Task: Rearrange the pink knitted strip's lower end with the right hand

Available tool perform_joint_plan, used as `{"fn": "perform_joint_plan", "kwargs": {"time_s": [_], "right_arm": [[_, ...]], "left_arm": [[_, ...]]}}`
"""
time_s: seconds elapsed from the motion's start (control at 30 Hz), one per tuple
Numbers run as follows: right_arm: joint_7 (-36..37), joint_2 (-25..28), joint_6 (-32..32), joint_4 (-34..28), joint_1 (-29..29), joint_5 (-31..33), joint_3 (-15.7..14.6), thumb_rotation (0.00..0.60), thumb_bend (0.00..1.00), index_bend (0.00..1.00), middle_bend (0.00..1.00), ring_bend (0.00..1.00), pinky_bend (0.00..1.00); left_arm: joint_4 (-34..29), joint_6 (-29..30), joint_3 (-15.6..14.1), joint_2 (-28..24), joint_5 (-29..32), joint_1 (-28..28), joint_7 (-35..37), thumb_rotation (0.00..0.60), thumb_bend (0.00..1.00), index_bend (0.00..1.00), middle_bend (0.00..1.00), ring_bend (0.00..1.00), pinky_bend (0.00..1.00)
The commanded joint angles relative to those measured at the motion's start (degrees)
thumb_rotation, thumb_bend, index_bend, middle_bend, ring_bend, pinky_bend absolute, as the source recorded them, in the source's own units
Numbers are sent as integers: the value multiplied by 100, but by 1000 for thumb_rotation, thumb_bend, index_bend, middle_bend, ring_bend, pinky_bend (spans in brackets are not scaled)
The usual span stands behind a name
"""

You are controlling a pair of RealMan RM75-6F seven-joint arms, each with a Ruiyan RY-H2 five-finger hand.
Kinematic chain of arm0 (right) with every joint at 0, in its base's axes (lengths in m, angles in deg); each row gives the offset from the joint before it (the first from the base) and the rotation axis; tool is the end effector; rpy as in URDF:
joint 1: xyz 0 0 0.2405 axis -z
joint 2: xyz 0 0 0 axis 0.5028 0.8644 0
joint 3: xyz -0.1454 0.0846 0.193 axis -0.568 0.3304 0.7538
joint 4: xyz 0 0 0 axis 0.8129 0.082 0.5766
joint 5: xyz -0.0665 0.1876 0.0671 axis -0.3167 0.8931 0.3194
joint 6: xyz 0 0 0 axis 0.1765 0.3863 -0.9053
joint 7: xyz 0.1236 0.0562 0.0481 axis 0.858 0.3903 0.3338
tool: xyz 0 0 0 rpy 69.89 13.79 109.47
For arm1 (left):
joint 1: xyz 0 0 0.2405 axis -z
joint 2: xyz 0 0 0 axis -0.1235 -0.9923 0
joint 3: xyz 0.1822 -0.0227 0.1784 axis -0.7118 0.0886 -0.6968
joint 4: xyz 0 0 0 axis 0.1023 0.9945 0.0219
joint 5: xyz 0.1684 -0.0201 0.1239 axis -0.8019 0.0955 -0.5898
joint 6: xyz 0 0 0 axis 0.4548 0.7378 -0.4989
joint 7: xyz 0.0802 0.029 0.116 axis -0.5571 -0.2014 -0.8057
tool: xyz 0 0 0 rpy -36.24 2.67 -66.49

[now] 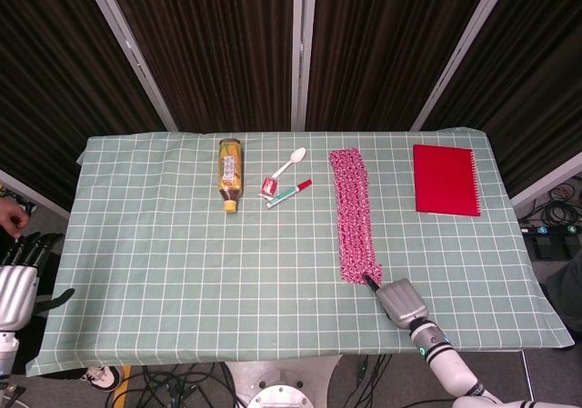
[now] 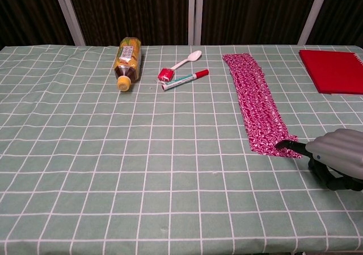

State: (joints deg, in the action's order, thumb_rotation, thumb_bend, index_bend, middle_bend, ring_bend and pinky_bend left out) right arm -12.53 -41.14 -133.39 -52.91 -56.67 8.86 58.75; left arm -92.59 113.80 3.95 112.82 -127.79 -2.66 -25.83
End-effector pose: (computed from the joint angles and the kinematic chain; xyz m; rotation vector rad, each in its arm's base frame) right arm -0.2417 -0.2188 -0.0233 2.0591 -0.9334 0.3779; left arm -0.3270 0.1776 0.1596 -1.3947 -0.8236 -0.9137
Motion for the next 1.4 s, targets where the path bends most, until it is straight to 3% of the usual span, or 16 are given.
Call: {"fn": "perform_joint_plan", "kwargs": {"time_s": [0.03, 0.47, 1.0, 1.27, 1.4], "right_arm": [[53, 50, -42, 2, 17, 17, -52, 600, 1000, 71, 913, 832, 709], [412, 474, -181, -18, 140, 67, -317, 600, 1000, 120, 913, 832, 709], [689, 978, -436, -172, 282, 269, -399, 600, 1000, 140, 913, 832, 709], [1329, 953, -844, -290, 368, -737, -243, 600, 1000, 103, 913, 832, 709], [1330, 764, -737, -249, 257, -914, -164, 600, 1000, 77, 913, 832, 709]], "left_arm": [[-5, -2, -2, 1, -2, 0, -10, 600, 96, 146, 157, 102, 195], [-26, -38, -18, 8, -17, 14, -64, 600, 95, 147, 156, 102, 195], [-84, -69, -14, 11, -11, 33, -152, 600, 95, 147, 157, 102, 195], [-111, -45, -12, 3, -30, 31, -169, 600, 95, 147, 157, 102, 195], [-110, -47, -7, 7, -25, 35, -163, 600, 95, 147, 157, 102, 195]]}}
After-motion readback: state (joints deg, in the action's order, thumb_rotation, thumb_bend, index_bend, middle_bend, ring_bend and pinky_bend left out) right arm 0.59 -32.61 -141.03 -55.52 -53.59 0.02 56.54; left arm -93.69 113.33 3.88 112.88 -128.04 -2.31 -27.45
